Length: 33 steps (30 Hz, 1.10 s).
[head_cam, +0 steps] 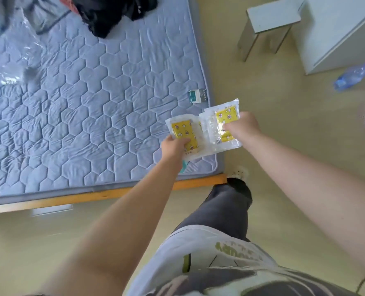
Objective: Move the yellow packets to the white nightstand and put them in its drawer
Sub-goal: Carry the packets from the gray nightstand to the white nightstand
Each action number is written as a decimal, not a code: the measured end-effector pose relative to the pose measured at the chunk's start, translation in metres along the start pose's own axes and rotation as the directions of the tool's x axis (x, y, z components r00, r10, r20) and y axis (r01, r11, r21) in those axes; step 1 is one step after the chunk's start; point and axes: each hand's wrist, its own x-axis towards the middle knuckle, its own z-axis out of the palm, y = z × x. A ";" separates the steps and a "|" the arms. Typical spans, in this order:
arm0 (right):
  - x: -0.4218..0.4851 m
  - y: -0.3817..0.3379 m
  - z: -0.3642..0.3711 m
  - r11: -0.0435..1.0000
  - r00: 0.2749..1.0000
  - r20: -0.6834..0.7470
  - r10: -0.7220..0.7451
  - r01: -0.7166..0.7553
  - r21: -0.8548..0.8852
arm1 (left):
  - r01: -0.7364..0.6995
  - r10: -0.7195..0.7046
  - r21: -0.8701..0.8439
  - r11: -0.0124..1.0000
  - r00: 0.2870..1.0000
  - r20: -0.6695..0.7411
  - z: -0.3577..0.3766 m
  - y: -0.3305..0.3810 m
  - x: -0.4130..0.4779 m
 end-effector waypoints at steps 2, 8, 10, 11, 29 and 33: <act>0.034 -0.016 -0.020 0.999 0.999 0.017 -0.031 0.031 -0.039 | 0.003 -0.005 -0.061 0.998 1.000 -0.021 0.034 0.013 0.018; 0.142 -0.092 -0.110 0.982 0.994 -0.004 -0.105 0.103 -0.156 | -0.005 0.003 -0.197 0.980 1.000 -0.009 0.157 0.092 0.064; 0.175 -0.122 -0.141 0.978 0.992 -0.003 -0.129 0.127 -0.168 | -0.025 0.022 -0.219 0.975 1.000 -0.016 0.191 0.130 0.076; 0.191 -0.136 -0.155 0.979 0.991 -0.005 -0.131 0.128 -0.159 | -0.032 0.030 -0.222 0.974 0.999 -0.014 0.206 0.149 0.081; 0.551 -0.425 -0.301 0.988 0.987 0.036 -0.155 0.154 0.023 | -0.156 0.133 -0.194 0.968 0.983 -0.127 0.436 0.511 0.286; 0.618 -0.497 -0.310 0.989 0.987 0.059 -0.149 0.149 0.006 | -0.157 0.134 -0.183 0.970 0.982 -0.133 0.461 0.589 0.336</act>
